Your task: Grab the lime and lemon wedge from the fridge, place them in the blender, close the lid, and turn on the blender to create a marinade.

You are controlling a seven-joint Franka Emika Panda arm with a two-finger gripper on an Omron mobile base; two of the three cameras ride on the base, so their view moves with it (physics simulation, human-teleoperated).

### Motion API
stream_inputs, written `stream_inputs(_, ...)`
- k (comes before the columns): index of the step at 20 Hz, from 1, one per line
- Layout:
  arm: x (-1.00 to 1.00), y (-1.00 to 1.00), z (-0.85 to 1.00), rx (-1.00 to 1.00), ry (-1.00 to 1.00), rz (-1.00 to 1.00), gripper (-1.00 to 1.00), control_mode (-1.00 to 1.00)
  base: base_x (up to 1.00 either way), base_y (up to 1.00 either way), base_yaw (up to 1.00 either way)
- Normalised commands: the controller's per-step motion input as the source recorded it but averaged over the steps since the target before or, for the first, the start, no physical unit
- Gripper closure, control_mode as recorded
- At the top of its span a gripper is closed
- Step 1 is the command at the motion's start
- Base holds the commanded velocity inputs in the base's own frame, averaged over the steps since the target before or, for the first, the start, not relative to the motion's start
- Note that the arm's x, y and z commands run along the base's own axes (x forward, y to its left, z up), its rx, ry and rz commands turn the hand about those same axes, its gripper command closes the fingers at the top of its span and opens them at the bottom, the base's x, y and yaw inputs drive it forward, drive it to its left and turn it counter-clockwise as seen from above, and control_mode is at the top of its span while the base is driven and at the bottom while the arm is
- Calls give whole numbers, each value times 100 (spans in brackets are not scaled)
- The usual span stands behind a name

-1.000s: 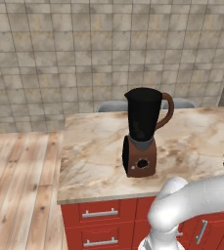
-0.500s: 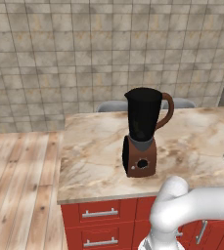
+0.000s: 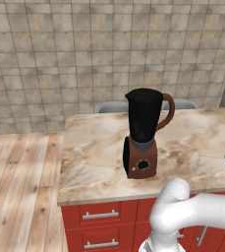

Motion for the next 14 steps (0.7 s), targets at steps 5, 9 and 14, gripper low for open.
stream_inputs(5,4,1,0,-3,0,0,-100,-100,0,0,0)
stream_inputs(9,0,-3,1,-7,-11,-1,-100,-100,0,0,0)
stream_inputs(14,15,-1,1,-9,-8,-1,-100,-100,0,0,0)
